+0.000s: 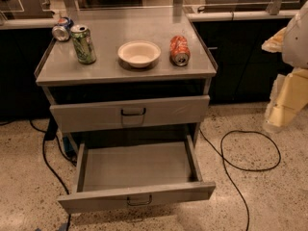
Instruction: Close middle drawer
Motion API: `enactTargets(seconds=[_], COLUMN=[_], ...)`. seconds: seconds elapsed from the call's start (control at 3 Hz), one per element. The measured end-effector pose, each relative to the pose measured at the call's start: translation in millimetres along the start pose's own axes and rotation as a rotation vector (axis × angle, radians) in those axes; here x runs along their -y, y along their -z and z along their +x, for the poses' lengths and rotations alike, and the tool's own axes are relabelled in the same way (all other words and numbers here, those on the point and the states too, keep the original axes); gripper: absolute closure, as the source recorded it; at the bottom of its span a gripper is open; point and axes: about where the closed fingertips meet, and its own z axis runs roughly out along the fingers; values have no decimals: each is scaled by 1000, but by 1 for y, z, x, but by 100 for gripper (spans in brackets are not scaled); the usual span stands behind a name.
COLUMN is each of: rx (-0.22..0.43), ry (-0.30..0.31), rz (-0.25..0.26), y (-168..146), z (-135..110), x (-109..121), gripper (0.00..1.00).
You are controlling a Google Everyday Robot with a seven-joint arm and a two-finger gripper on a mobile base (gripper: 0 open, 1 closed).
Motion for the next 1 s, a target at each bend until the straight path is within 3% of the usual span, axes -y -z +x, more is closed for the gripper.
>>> enactTargets(seconds=[1.0], rx=[27], ry=[51], rz=[3], y=[-18], z=[3], x=[-3], gripper=[0])
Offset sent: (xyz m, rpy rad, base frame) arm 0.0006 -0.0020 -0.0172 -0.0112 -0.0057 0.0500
